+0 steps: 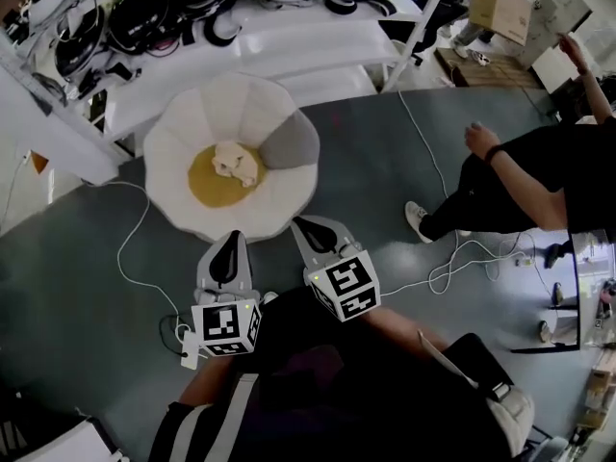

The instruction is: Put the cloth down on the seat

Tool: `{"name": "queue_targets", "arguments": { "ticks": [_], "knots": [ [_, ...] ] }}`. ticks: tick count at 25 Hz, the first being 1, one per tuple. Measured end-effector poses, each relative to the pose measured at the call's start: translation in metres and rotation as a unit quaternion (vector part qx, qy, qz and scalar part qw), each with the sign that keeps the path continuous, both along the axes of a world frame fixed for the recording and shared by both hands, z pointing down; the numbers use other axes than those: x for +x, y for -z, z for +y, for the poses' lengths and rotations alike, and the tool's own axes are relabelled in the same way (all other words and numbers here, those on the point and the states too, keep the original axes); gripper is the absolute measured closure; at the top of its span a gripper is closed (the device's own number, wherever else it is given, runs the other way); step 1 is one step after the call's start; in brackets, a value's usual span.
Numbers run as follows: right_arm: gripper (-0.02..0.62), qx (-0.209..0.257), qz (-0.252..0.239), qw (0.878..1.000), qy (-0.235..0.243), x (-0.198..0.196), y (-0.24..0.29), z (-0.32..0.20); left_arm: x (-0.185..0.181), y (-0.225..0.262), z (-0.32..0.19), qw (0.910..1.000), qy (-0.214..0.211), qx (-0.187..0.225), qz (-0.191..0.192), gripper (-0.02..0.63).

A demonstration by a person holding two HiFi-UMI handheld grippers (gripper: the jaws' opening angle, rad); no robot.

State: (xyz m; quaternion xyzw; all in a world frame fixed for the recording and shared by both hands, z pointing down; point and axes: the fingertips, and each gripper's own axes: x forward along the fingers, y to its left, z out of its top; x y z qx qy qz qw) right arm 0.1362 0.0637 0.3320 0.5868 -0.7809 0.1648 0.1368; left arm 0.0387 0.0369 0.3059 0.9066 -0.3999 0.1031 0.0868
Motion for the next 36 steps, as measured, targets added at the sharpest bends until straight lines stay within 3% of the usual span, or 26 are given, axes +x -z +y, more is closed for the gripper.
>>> {"name": "queue_targets", "arguments": {
  "ticks": [7,36],
  "knots": [
    [0.595,0.007,0.007,1.000,-0.012,-0.005,0.007,0.002,0.000,0.006,-0.003,0.9997,-0.020,0.009,0.007,0.604],
    [0.595,0.010,0.010,1.000,-0.022,0.013,0.010,0.004,0.021,0.014,-0.007,0.9993,-0.030,0.014,0.015,0.606]
  ]
}}
